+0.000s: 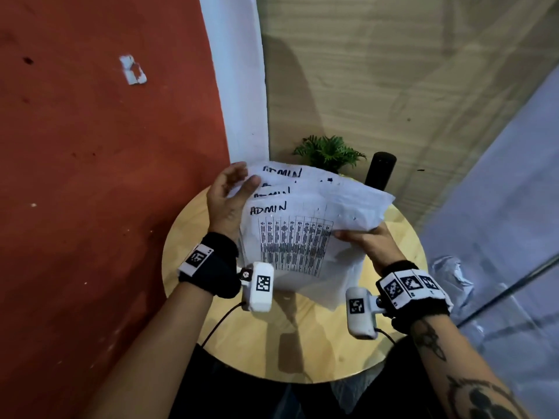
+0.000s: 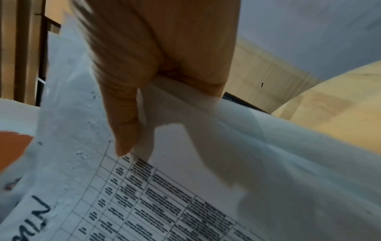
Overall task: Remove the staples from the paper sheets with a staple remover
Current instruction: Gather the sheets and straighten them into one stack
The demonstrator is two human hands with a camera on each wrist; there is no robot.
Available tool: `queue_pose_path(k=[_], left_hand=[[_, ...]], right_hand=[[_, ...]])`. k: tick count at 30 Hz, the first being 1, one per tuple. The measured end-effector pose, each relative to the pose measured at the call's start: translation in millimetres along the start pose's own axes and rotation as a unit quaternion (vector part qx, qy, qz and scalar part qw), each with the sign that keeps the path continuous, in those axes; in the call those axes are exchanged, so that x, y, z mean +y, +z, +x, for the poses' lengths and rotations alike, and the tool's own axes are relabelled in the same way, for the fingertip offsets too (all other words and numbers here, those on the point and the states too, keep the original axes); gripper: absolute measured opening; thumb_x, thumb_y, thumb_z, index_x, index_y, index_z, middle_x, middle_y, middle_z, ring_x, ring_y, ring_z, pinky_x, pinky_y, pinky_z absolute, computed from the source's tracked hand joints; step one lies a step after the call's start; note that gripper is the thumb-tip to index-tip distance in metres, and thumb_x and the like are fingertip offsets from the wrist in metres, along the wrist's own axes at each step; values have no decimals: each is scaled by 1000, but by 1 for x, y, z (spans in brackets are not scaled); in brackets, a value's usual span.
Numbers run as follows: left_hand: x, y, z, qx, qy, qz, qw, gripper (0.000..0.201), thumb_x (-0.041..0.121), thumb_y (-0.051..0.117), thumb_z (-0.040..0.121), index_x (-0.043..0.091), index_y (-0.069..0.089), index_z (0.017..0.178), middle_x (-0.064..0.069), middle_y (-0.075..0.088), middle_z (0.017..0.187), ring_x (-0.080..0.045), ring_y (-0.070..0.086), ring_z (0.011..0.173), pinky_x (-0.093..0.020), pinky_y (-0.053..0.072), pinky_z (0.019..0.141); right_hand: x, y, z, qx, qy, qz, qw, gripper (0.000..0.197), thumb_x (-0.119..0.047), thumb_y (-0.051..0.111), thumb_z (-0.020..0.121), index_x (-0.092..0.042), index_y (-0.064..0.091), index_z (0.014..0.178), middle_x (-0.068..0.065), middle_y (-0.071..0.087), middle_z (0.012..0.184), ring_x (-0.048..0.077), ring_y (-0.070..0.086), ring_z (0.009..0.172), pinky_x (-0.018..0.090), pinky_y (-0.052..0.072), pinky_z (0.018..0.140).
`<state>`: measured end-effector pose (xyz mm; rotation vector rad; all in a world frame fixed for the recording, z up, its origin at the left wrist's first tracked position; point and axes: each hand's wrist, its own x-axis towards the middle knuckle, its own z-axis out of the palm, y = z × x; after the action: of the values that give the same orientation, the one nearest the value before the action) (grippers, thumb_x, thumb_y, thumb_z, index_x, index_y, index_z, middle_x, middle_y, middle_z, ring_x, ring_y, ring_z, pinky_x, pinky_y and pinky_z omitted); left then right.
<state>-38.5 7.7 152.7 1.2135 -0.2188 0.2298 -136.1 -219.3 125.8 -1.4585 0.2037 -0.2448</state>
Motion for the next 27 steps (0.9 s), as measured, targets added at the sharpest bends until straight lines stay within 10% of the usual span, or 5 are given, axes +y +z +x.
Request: queue_pose_path(k=[5, 13, 18, 21, 27], left_hand=[[-3, 2, -3, -18, 4, -9, 1000, 15, 26, 75, 70, 20, 64, 78, 10, 67, 72, -8, 60, 73, -23, 47, 76], [-23, -26, -16, -76, -89, -28, 993, 108, 83, 69, 41, 16, 52, 123, -1, 63, 118, -6, 64, 96, -19, 52, 76], [-36, -24, -36, -206, -71, 134, 967, 103, 56, 86, 45, 30, 37, 131, 5, 50, 137, -4, 48, 124, -21, 36, 106], [-46, -16, -36, -72, -37, 209, 975, 70, 17, 82, 69, 20, 51, 131, -3, 57, 132, -16, 54, 123, -26, 40, 104], [-34, 10, -45, 10, 50, 153, 987, 51, -7, 68, 80, 31, 54, 112, 23, 59, 108, 24, 54, 94, -8, 40, 88]], right_hand=[[8, 0, -1, -10, 13, 2, 1000, 31, 11, 71, 68, -5, 69, 94, 9, 73, 93, 23, 69, 89, 32, 54, 82], [25, 10, -2, 74, 6, 48, 996, 31, 5, 71, 73, -2, 65, 103, 0, 74, 83, 15, 69, 78, 25, 56, 72], [32, 22, 8, 177, 13, 87, 980, 30, 0, 70, 77, 3, 62, 106, 2, 70, 81, 11, 66, 67, 19, 55, 65], [37, 38, 9, 246, -5, 40, 969, 20, -8, 71, 79, -5, 66, 98, 6, 67, 83, 19, 62, 78, 29, 52, 73], [25, 54, -3, 302, -94, -14, 949, 13, -11, 71, 81, -4, 68, 91, 4, 65, 78, 13, 55, 77, 30, 47, 72]])
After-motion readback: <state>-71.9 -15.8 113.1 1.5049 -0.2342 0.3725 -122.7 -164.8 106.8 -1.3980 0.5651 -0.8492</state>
